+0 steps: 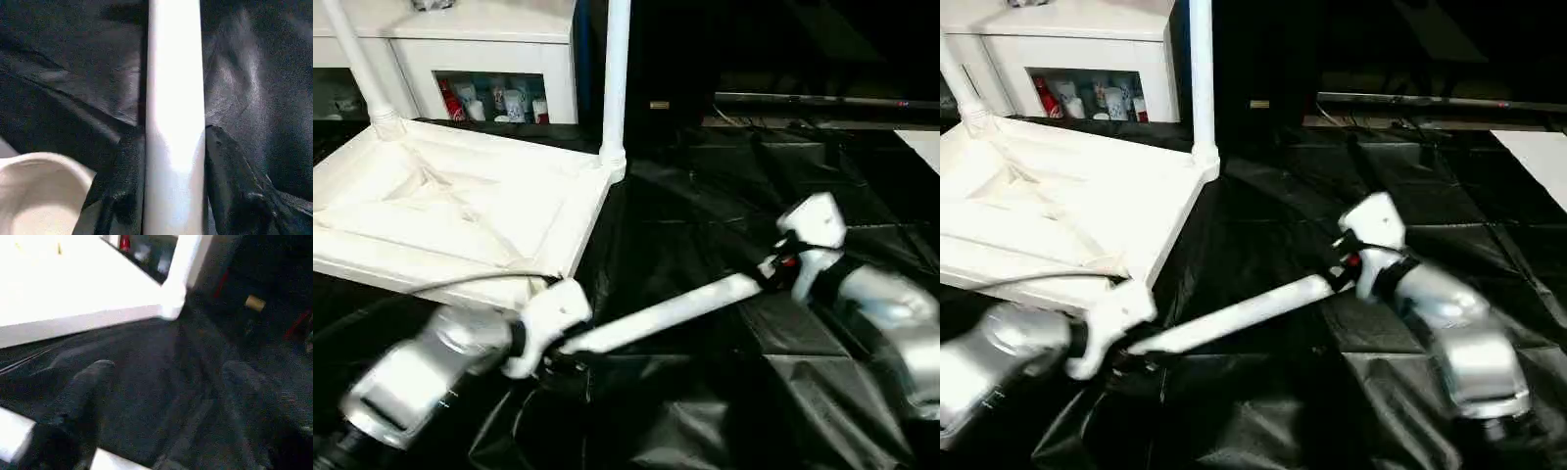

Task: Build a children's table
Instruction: Pick table leg

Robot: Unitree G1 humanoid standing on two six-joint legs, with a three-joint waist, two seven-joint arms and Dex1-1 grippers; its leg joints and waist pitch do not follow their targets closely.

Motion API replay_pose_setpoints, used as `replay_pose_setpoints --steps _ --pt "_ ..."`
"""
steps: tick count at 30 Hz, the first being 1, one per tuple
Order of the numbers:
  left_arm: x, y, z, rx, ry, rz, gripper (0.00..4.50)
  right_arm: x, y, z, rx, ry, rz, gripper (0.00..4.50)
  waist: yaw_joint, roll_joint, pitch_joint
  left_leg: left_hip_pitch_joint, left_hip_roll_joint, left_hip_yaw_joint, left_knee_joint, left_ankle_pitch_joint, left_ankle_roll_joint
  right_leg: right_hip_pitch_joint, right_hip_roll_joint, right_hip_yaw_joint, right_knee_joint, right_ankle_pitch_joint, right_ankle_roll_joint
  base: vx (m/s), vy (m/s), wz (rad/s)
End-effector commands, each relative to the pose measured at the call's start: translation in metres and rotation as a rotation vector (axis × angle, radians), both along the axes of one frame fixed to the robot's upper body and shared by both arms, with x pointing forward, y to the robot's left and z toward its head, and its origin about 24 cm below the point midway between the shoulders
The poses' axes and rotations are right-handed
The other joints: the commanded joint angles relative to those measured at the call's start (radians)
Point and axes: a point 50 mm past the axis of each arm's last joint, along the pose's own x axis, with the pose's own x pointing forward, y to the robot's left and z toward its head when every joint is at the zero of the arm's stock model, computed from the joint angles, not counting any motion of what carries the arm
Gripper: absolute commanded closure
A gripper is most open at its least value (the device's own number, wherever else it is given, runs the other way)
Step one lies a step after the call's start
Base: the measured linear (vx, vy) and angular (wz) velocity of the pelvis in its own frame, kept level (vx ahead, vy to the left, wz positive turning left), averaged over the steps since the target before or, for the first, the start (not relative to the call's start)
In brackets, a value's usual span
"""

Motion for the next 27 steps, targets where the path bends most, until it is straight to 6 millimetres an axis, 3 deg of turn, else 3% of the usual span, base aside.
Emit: replay_pose_setpoints --steps 1,6,8,13,16,21,24,27 --pt "0.009 0.007 0.023 -0.008 -0.066 0.003 3.02 -0.001 -0.002 0.015 -0.175 -0.095 0.088 0.28 0.002 0.004 -0.061 0.031 0.068 -0.028 -0.070 -0.320 -0.033 0.022 -0.086 0.049 -0.083 -0.300 -0.154 0.000 0.000 0.00" --pt "0.016 0.014 0.043 -0.013 -0.099 -0.021 3.02 -0.002 -0.014 0.020 -0.442 -0.124 0.183 0.00 0.005 0.001 -0.061 0.030 0.067 -0.026 -0.064 -0.309 -0.019 0.027 -0.089 0.052 -0.083 -0.295 -0.163 0.000 0.000 0.00" --pt "0.019 0.015 0.050 -0.011 -0.103 -0.036 3.02 0.000 -0.017 0.018 -0.588 -0.146 0.226 0.00 0.007 0.009 -0.065 0.030 0.070 -0.030 -0.063 -0.307 -0.022 0.027 -0.089 0.048 -0.079 -0.282 -0.176 0.000 0.000 0.00" --pt "0.020 0.017 0.056 -0.006 -0.097 -0.063 3.02 0.010 -0.019 0.011 -0.769 -0.157 0.242 0.00 0.003 0.011 -0.067 0.026 0.069 -0.029 -0.058 -0.294 -0.009 0.032 -0.087 0.048 -0.073 -0.222 -0.201 0.000 0.000 0.00" --pt "0.019 0.016 0.057 -0.009 -0.092 -0.079 3.02 0.016 -0.019 0.009 -0.812 -0.180 0.228 0.00 -0.002 0.009 -0.066 0.026 0.067 -0.028 -0.055 -0.294 -0.013 0.031 -0.085 0.047 -0.070 -0.207 -0.222 0.000 0.000 0.00" --pt "0.016 0.014 0.064 -0.025 -0.084 -0.114 3.02 0.028 -0.021 -0.003 -0.904 -0.190 0.230 0.00 -0.004 0.006 -0.061 0.027 0.068 -0.027 -0.053 -0.328 -0.021 0.027 -0.086 0.048 -0.071 -0.265 -0.221 0.000 0.000 0.00" --pt "0.014 0.013 0.067 -0.029 -0.085 -0.125 3.02 0.030 -0.024 -0.012 -0.928 -0.153 0.246 0.00 -0.003 0.009 -0.060 0.032 0.069 -0.028 -0.055 -0.355 -0.024 0.026 -0.085 0.049 -0.077 -0.286 -0.218 0.000 0.000 0.00" --pt "0.015 0.012 0.071 -0.036 -0.094 -0.133 3.02 0.032 -0.023 -0.019 -0.933 -0.128 0.261 0.00 -0.005 0.004 -0.058 0.028 0.068 -0.028 -0.056 -0.363 -0.022 0.028 -0.083 0.048 -0.076 -0.295 -0.214 0.000 0.000 0.00"
